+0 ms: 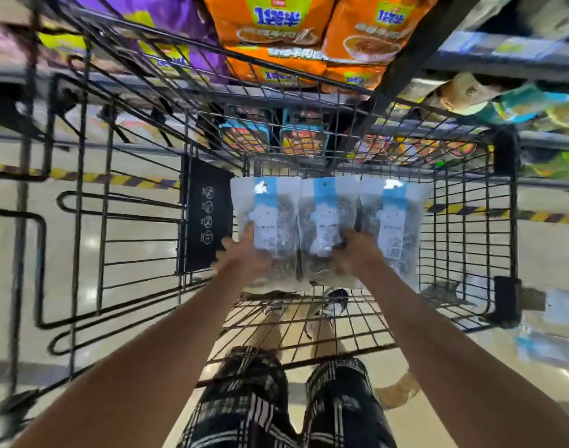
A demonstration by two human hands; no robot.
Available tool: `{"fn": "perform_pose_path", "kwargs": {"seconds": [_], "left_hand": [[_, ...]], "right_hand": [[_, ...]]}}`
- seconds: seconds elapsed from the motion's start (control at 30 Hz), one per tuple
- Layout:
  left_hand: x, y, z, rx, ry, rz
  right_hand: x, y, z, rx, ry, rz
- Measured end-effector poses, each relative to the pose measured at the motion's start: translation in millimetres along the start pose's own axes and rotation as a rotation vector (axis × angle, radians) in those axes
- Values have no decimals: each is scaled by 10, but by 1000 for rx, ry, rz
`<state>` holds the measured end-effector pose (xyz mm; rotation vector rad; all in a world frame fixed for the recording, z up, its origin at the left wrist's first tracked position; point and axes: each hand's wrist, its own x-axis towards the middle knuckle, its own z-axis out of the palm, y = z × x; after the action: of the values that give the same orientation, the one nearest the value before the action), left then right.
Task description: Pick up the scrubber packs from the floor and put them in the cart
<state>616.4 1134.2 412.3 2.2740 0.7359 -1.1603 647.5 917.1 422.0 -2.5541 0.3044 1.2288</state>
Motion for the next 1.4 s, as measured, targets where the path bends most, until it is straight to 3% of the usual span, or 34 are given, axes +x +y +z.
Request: {"fn": "perform_pose_path", "kwargs": {"seconds": [0.13, 0.27, 0.43, 0.6, 0.77, 0.93, 1.03, 1.2, 1.4], "left_hand": [[-404, 64, -323, 97, 97, 138], [-948, 306, -726, 265, 218, 320], [-1917, 691, -1027, 536, 502, 628], [-2690, 1134, -827, 586, 524, 852], [-3315, 1467, -145, 715, 455, 1103], [-4116, 1527, 973, 820, 408, 1360], [-4559, 1376, 1751, 942, 313, 1492], [-5018, 1058, 2677, 1099, 158, 1611], [-5462, 1041, 3464, 1312, 101, 1684]], "right_hand": [[-612, -111, -445, 21, 7, -56], [-1262, 9, -759, 199, 287, -81], [-2136, 274, -972, 178, 620, -177], [-2826, 853, -958, 282, 806, -28], [-3762, 1607, -483, 375, 914, 264], [-4806, 2359, 496, 390, 1118, 585], [-5318, 2734, 1188, 461, 1035, 805], [-5908, 3152, 2185, 509, 966, 1008], [-6332, 3637, 2699, 679, 882, 1153]]}}
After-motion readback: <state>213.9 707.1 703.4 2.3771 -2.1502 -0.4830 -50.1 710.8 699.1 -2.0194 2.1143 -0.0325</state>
